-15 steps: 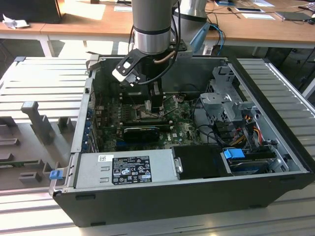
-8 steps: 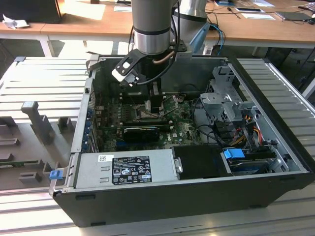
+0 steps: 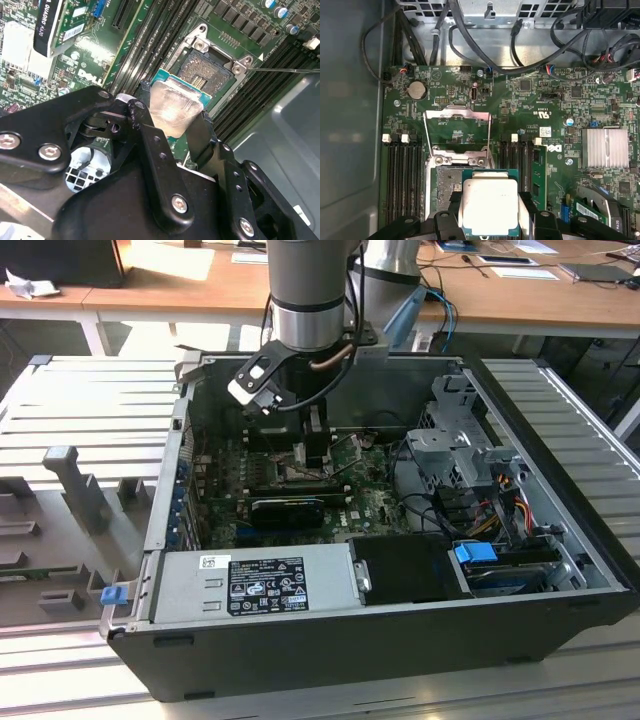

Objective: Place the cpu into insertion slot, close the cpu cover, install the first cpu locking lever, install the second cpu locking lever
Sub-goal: 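Place the cpu into insertion slot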

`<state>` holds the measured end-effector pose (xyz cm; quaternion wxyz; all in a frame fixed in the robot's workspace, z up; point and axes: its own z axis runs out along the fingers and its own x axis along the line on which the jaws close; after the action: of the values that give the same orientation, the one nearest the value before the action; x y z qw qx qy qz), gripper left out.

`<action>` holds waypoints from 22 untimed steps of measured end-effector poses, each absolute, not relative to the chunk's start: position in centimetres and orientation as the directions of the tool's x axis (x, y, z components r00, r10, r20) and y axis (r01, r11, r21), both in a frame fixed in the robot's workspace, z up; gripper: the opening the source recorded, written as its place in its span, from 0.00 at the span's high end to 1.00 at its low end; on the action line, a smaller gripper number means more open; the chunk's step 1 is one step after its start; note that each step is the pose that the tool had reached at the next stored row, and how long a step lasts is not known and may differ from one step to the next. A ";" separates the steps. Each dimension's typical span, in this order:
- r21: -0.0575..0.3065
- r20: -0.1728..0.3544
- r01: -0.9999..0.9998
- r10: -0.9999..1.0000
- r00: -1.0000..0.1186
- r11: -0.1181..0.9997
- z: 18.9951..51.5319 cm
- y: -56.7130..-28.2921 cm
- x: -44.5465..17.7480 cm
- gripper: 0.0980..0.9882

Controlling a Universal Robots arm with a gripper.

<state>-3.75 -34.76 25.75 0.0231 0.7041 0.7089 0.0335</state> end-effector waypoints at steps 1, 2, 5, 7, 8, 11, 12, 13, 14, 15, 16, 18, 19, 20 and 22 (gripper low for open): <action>0.080 0.014 0.997 1.000 -0.008 0.006 25.7 -34.7 -3.7 0.52; 0.080 0.014 0.997 1.000 -0.008 0.006 25.7 -34.7 -3.7 0.52; 0.080 0.014 0.997 1.000 -0.008 0.006 25.5 -34.5 -3.7 0.52; 0.080 0.015 0.997 1.000 -0.008 0.006 25.2 -34.2 -3.7 0.52; 0.080 0.015 0.997 1.000 -0.008 0.006 25.1 -34.1 -3.7 0.52; 0.079 0.015 0.997 1.000 -0.008 0.006 24.8 -34.0 -3.7 0.52; 0.079 0.015 0.997 1.000 -0.008 0.006 24.7 -33.9 -3.7 0.52; 0.079 0.015 0.997 1.000 -0.008 0.006 24.5 -33.8 -3.7 0.52; 0.079 0.015 0.997 1.000 -0.008 0.006 24.5 -33.7 -3.7 0.52; 0.079 0.015 0.997 1.000 -0.007 0.006 24.3 -33.6 -3.7 0.52; 0.079 0.015 0.997 1.000 -0.008 0.006 24.2 -33.6 -3.7 0.52; 0.079 0.015 0.997 1.000 -0.008 0.006 23.9 -33.5 -3.7 0.52; 0.079 0.015 0.997 1.000 -0.008 0.006 23.8 -33.5 -3.7 0.52; 0.079 0.015 0.997 1.000 -0.008 0.006 23.8 -33.5 -3.7 0.52; 0.079 0.015 0.997 1.000 -0.008 0.006 23.7 -33.4 -3.8 0.52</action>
<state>-3.76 -33.43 23.71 0.0225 0.7041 0.7090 0.0332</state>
